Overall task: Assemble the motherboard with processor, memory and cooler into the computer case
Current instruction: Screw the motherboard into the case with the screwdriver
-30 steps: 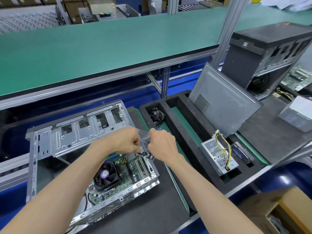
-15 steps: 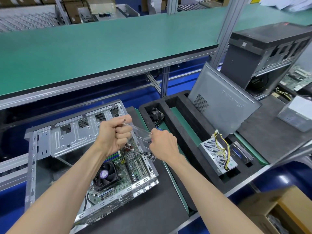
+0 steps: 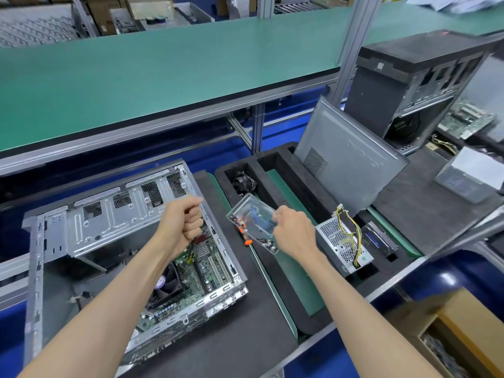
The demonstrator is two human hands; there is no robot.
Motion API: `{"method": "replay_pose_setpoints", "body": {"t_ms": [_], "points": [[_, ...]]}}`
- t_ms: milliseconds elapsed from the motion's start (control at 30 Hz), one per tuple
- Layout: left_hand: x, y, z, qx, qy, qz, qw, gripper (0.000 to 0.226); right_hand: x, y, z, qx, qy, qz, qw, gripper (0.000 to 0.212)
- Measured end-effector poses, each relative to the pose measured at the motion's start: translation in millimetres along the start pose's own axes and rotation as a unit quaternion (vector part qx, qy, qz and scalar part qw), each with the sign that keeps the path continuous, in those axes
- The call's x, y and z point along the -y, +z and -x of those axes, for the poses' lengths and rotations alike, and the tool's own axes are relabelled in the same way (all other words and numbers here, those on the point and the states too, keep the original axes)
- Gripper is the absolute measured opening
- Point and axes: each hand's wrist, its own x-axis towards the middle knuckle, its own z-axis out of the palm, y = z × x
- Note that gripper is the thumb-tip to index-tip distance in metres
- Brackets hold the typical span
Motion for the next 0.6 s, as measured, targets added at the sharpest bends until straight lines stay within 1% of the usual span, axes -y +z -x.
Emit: {"method": "replay_pose_setpoints", "body": {"t_ms": [67,200,333,500,600], "points": [[6.4,2.0,-1.9,-0.014,0.009,-0.038,0.999,0.044,-18.5,1.1,1.2,0.005,0.023,0.008,1.000,0.011],[17.0,3.5,-4.8,-0.029,0.022,-0.075,0.997,0.039,-46.6,11.6,9.6,0.014,0.070,0.015,0.997,0.019],[24.1,3.9,-5.8,-0.051,0.026,-0.094,0.994,0.039,-59.5,31.4,29.0,0.045,0.118,0.019,0.992,0.021],[31.4,2.6,-5.5,-0.067,0.057,-0.129,0.988,0.039,-69.6,52.4,52.1,0.076,0.169,0.008,0.983,0.018],[36.4,2.3,-5.7,-0.070,0.073,-0.150,0.984,0.041,-72.9,59.2,60.3,0.081,0.201,0.007,0.976,0.019]]}}
